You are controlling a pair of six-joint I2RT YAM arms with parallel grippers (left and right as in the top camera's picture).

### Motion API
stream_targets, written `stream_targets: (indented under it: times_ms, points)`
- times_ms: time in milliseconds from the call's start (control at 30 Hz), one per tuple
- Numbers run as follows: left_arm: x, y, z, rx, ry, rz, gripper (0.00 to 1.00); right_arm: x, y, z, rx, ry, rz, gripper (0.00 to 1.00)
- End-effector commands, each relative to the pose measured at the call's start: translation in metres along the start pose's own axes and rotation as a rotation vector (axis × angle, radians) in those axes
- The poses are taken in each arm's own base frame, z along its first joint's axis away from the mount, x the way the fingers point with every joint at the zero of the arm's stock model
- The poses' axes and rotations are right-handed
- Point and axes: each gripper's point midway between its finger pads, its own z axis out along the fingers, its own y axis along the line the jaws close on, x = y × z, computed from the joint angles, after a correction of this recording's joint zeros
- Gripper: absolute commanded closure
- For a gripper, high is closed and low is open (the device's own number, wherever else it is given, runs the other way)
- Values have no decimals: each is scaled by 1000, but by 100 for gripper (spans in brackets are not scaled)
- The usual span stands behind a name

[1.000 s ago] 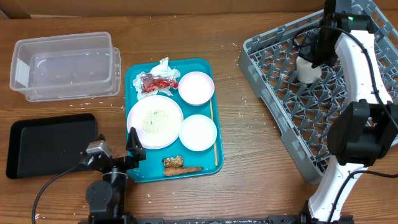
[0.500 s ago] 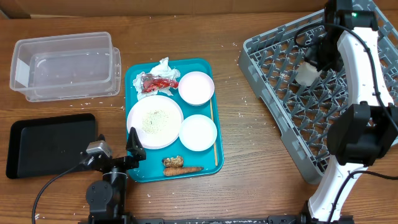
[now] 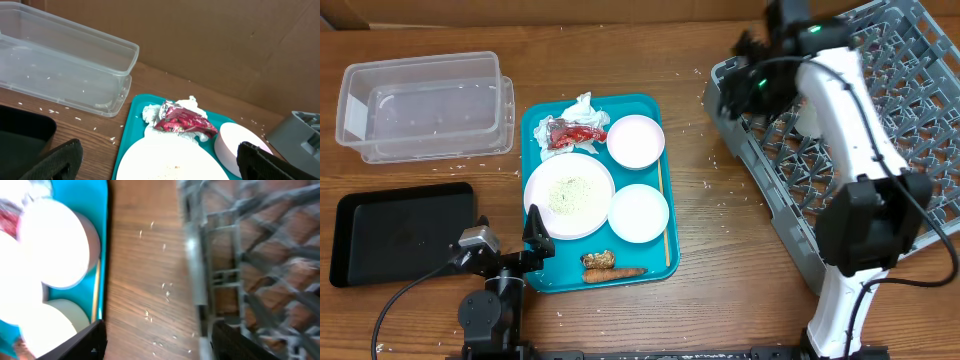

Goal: Sort waste into correct bins and load items into the dishwasher
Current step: 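Raise the right gripper out of the rack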

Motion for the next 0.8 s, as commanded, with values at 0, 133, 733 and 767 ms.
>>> stream_targets:
  times_ms: [0, 133, 733, 767]
  points:
    - [0, -2, 0, 12, -4, -14, 0, 12, -10, 14, 115, 33, -30, 31]
    - [0, -2, 0, 11, -4, -14, 0, 21, -21, 32, 220, 61, -40, 31]
    - [0, -2, 0, 11, -4, -14, 0, -14, -24, 33, 242, -96, 56, 88]
    - [0, -2, 0, 11, -4, -14, 0, -17, -24, 33, 241, -109, 64, 88]
